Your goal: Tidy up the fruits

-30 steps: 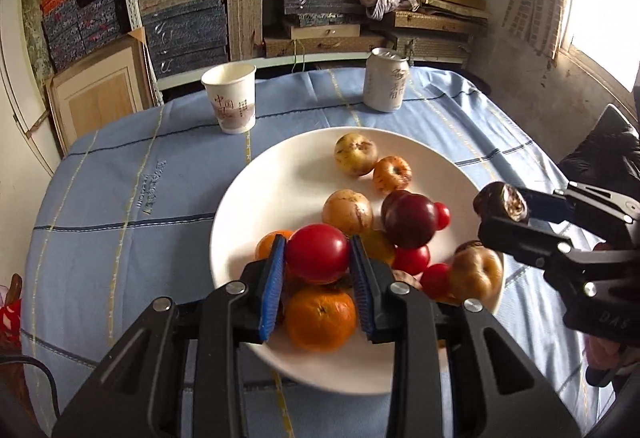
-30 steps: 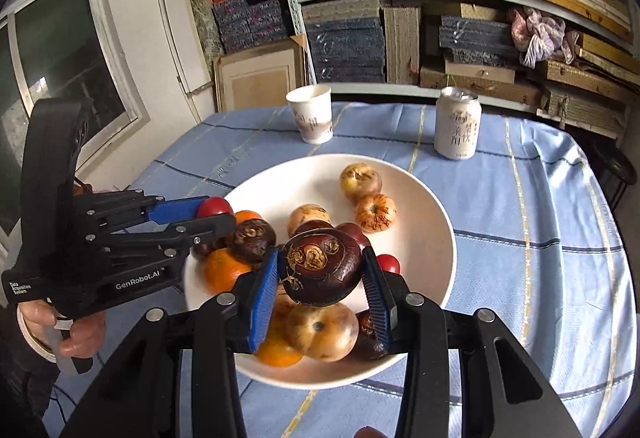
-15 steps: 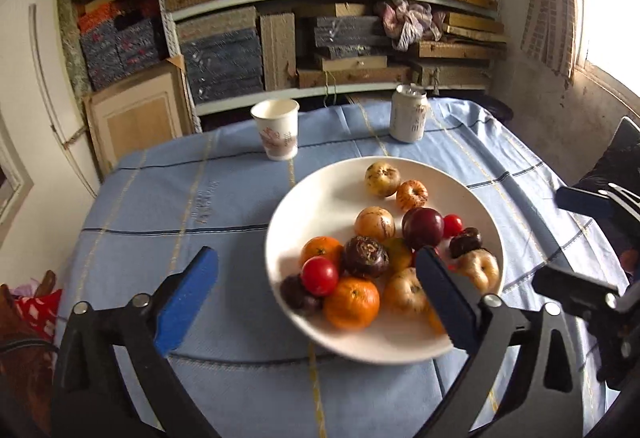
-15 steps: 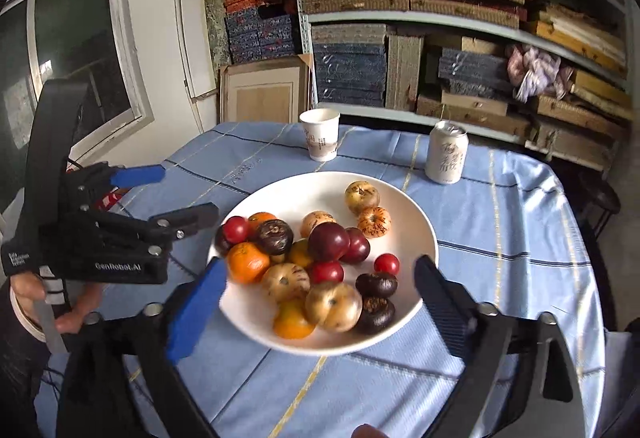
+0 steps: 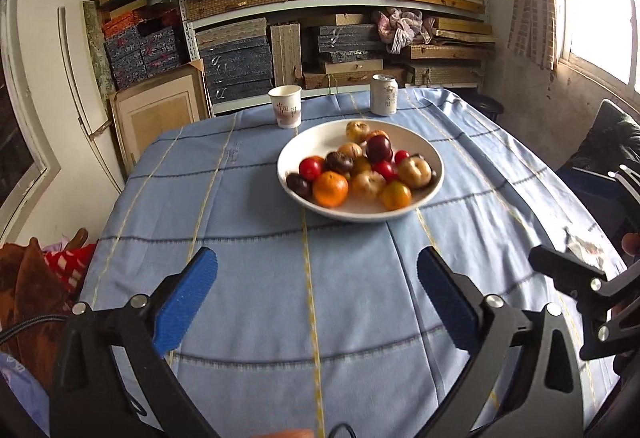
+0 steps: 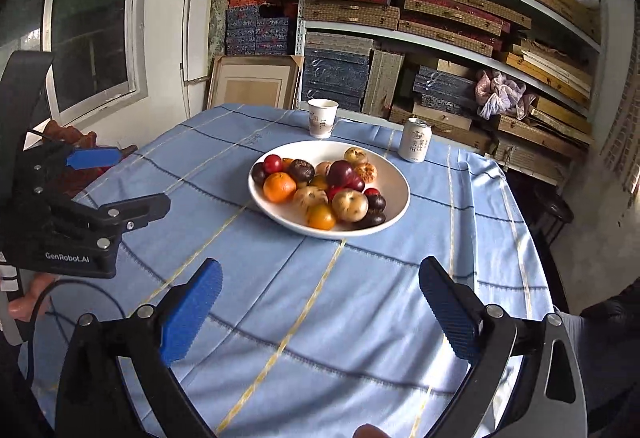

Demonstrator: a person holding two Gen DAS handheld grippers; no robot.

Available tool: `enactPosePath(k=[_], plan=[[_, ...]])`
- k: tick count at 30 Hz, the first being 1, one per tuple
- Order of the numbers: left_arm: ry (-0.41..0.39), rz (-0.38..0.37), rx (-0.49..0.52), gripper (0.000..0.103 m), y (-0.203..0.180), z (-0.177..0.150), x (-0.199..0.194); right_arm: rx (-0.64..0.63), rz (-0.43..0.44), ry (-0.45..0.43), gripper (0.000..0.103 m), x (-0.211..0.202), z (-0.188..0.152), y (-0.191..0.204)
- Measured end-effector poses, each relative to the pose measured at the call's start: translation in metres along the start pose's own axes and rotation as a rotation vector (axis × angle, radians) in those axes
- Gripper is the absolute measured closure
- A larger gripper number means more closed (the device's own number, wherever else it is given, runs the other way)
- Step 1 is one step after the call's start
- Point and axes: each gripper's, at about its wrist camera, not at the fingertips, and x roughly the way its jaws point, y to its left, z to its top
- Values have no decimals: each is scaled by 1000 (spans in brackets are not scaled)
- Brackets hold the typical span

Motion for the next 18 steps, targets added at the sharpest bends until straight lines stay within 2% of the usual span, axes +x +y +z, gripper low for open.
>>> enactPosePath(k=[6, 18], plan=[[8, 10, 1, 5, -4, -26, -19, 27, 21, -3, 4, -19, -14, 2], [-4, 10, -10, 5, -5, -33, -34, 38, 37, -15, 4, -32, -17, 6]])
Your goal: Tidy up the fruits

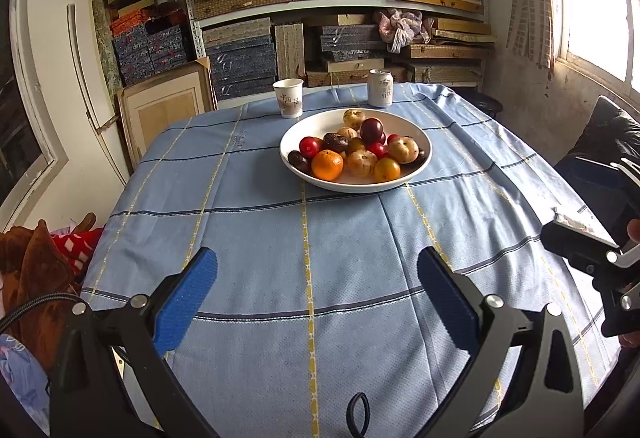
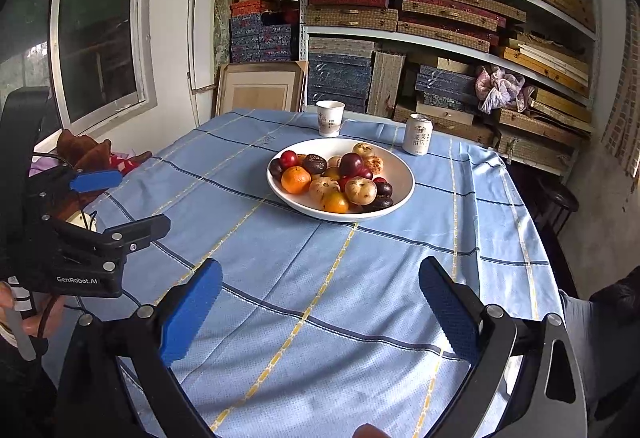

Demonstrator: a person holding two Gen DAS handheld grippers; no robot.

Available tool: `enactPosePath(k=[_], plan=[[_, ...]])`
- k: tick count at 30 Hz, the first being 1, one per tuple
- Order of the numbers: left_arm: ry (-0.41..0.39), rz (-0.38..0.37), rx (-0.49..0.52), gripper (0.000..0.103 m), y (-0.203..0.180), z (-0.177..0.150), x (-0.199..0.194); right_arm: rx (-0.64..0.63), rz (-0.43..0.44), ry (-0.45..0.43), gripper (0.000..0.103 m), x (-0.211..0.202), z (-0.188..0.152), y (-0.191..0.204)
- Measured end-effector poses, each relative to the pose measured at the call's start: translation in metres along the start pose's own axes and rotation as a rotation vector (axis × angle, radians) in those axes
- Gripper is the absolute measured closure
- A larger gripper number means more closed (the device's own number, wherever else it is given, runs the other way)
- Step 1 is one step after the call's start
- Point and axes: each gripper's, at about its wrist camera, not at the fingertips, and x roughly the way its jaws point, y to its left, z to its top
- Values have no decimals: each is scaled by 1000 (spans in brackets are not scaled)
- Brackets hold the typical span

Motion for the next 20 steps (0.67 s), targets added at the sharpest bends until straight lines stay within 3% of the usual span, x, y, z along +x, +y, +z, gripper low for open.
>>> enactPosePath(k=[20], plan=[[11, -10, -40, 5, 5, 2, 0, 7, 6, 6, 4, 0, -2, 3]])
